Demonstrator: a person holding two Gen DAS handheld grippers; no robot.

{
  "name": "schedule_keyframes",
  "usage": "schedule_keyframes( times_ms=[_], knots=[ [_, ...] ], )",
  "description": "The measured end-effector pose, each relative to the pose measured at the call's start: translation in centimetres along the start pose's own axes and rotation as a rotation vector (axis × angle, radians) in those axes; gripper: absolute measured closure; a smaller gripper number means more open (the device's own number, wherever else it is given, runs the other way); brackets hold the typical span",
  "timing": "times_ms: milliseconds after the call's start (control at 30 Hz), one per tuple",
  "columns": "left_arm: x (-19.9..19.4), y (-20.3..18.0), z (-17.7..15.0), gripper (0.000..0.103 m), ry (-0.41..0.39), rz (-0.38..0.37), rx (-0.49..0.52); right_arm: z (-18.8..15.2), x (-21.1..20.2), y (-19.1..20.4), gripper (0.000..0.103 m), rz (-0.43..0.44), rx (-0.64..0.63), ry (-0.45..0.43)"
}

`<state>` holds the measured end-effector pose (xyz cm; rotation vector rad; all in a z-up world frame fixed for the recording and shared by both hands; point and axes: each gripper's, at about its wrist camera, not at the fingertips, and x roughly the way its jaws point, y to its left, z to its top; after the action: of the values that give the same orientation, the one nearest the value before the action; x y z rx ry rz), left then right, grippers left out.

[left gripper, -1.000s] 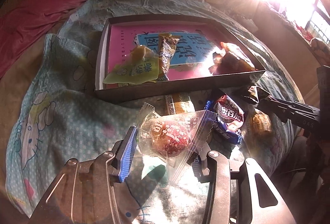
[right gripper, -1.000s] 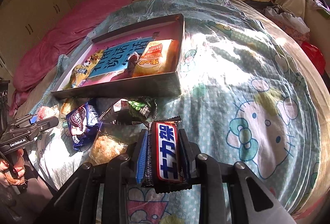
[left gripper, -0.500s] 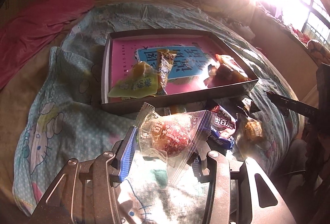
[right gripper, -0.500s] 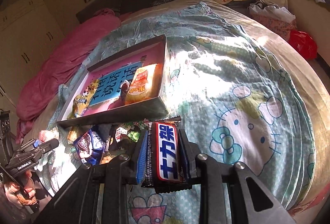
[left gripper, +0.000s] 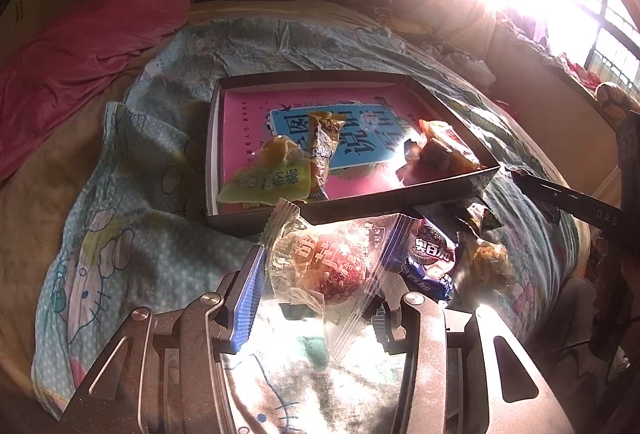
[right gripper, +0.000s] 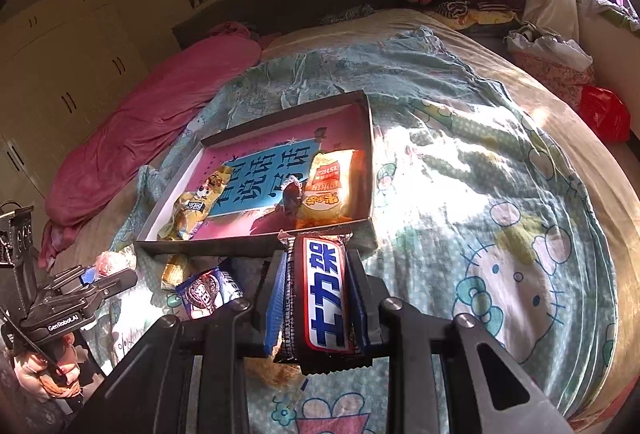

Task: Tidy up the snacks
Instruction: 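Carry the Snickers bar with the right tool while the left tool carries the clear bag over the tray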

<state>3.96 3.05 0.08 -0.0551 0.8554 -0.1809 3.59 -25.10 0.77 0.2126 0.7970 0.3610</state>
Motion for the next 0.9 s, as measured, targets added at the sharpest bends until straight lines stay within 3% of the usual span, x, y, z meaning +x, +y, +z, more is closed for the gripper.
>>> schedule_keyframes(
  times_ms=[900],
  knots=[
    [0.8,3.8,3.1,0.054,-0.063,0.045,-0.098,2.5,1.9,2.9,0.074,0.037,-0.053,-0.026]
  ],
)
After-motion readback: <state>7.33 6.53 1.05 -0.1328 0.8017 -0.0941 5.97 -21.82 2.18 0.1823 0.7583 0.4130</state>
